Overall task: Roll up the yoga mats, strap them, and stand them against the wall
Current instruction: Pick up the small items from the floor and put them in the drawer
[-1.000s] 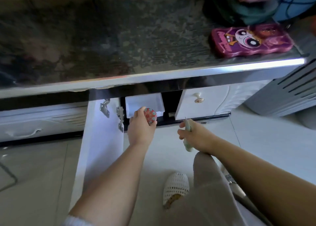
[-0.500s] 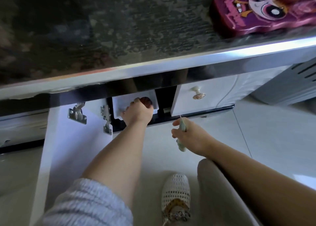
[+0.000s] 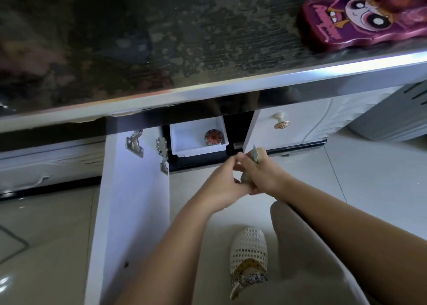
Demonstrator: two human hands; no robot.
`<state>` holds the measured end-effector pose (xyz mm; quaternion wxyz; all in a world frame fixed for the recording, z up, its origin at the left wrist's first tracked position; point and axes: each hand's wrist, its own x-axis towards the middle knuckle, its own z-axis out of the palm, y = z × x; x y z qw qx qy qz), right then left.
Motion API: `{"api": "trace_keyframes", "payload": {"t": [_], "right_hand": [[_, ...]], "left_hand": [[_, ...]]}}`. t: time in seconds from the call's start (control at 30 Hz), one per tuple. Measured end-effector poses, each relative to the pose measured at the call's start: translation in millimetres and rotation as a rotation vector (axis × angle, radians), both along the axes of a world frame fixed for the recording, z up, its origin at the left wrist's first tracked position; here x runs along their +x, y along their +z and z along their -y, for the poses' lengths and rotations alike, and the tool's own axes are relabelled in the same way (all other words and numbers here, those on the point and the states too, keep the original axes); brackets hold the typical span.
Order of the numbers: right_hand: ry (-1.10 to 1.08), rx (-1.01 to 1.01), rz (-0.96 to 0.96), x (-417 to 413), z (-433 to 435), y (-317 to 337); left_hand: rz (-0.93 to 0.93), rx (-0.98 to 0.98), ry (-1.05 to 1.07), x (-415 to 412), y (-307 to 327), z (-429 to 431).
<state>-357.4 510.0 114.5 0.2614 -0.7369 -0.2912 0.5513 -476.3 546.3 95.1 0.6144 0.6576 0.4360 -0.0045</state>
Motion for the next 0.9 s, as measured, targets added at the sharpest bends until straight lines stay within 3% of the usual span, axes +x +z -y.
{"api": "trace_keyframes", "payload": {"t": [0.17, 0.3, 0.43, 0.57, 0.9], "right_hand": [[0.026, 0.004, -0.028, -7.5, 0.7, 5.1], [0.154, -0.039, 0.037, 0.0, 3.1, -0.8], [0.16, -0.021, 0.068, 5.4, 4.6, -6.7], [0.173, -0.021, 0.077, 9.1, 5.6, -10.5], [0.174, -0.05, 0.095, 13.0, 5.3, -16.7]], "left_hand": [[0.003, 0.167, 0.169, -0.4, -11.9, 5.4], [-0.249, 0.365, 0.454, -5.4, -28.2, -17.7], [-0.305, 0.496, 0.681, -3.7, -39.9, -46.9], [-0.36, 0.573, 0.735, -2.5, -42.2, -68.1], [-0.522, 0.525, 0.556, -8.7, -55.9, -76.5]]}}
